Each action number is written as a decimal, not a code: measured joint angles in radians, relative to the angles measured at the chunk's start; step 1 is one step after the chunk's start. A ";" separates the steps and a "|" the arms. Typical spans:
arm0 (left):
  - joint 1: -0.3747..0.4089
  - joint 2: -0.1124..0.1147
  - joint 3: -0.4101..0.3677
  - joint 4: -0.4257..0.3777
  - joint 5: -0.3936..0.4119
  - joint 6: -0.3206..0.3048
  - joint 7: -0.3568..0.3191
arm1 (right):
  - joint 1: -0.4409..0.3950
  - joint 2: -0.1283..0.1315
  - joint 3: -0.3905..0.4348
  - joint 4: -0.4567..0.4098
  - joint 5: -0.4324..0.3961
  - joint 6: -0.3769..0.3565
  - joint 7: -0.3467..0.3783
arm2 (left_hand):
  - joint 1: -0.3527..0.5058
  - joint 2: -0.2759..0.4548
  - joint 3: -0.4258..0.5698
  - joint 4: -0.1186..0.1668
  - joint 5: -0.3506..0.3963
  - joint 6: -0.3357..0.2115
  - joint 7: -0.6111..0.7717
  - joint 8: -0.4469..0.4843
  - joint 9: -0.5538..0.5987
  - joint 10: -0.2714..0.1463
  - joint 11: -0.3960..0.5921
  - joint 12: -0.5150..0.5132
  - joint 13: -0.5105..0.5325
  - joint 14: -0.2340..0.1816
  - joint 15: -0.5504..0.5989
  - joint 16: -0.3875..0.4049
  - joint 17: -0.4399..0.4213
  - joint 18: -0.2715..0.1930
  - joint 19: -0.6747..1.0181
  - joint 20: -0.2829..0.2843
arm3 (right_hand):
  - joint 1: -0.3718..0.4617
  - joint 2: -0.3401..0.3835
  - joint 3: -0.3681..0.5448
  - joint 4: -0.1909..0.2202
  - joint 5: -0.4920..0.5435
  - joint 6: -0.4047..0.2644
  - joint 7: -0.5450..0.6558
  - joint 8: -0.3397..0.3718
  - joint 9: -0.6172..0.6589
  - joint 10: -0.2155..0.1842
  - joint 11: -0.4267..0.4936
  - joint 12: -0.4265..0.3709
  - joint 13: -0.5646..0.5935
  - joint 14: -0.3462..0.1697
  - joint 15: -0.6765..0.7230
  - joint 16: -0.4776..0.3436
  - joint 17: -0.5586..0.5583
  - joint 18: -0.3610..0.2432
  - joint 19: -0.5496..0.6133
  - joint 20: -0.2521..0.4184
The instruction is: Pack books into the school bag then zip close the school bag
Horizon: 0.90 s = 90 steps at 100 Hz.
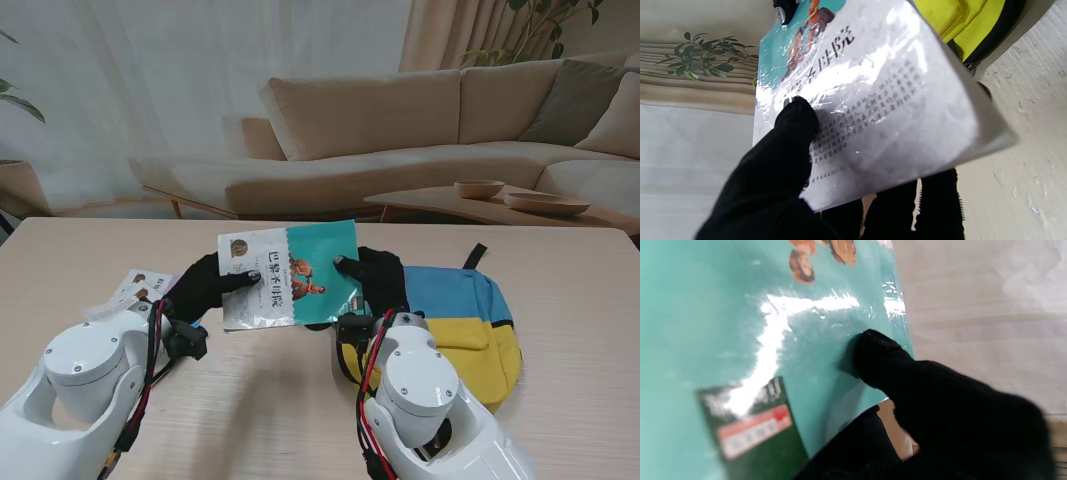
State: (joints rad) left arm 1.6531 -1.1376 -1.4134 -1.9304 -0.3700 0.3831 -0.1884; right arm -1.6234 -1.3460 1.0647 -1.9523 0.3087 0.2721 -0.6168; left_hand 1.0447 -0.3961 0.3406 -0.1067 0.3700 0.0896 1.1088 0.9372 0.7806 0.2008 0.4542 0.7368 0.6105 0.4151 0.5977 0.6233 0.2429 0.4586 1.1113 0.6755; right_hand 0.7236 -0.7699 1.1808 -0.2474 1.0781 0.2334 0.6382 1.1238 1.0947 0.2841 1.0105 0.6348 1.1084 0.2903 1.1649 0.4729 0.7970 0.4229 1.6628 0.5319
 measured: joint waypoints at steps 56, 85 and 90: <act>0.009 -0.014 -0.014 -0.020 -0.071 -0.019 0.017 | -0.019 0.024 0.012 0.008 -0.018 0.040 0.112 | 0.122 0.016 0.046 -0.035 0.102 0.045 -0.183 0.054 0.049 0.024 0.051 0.114 0.143 0.059 0.203 0.094 0.214 0.063 0.188 0.036 | 0.023 0.079 0.000 0.001 -0.214 -0.102 0.225 -0.697 -0.172 0.003 -0.184 -0.234 -0.237 0.023 -0.314 -0.031 -0.291 0.007 -0.230 -0.003; 0.029 -0.022 -0.018 -0.046 -0.054 -0.051 0.054 | -0.054 0.059 0.048 -0.012 -0.052 0.009 0.259 | 0.120 -0.001 0.046 -0.046 0.120 0.045 -0.209 0.158 0.046 0.028 0.132 0.173 0.157 0.070 0.288 0.165 0.248 0.080 0.275 0.111 | -0.187 0.090 -0.004 0.131 -0.421 -0.160 -0.060 -0.679 -0.475 -0.020 -0.316 -0.269 -0.529 -0.045 -0.581 -0.105 -0.555 -0.017 -0.457 -0.102; 0.036 -0.023 -0.022 -0.052 -0.040 -0.065 0.059 | -0.062 0.068 0.060 -0.017 -0.087 0.003 0.291 | 0.120 -0.006 0.046 -0.046 0.123 0.045 -0.209 0.168 0.046 0.032 0.141 0.175 0.157 0.070 0.293 0.166 0.253 0.081 0.276 0.118 | -0.228 0.095 -0.041 0.132 -0.463 -0.159 -0.079 -0.679 -0.510 -0.028 -0.338 -0.274 -0.555 -0.057 -0.609 -0.117 -0.587 -0.028 -0.496 -0.125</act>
State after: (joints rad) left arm 1.6888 -1.1604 -1.4355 -1.9820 -0.4105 0.3181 -0.1295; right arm -1.6853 -1.2778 1.1243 -1.9693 0.2214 0.2752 -0.3262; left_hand 1.1648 -0.4017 0.3866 -0.1531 0.4927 0.1346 0.8994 1.1051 0.8265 0.2325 0.5948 0.9116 0.7673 0.4847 0.8906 0.7895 0.4962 0.5394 1.3873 0.7933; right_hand 0.4953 -0.6747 1.1395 -0.1155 0.6147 0.0743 0.5593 0.4450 0.5847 0.2564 0.6726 0.3611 0.5535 0.2335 0.5556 0.3562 0.2096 0.3950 1.1672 0.4072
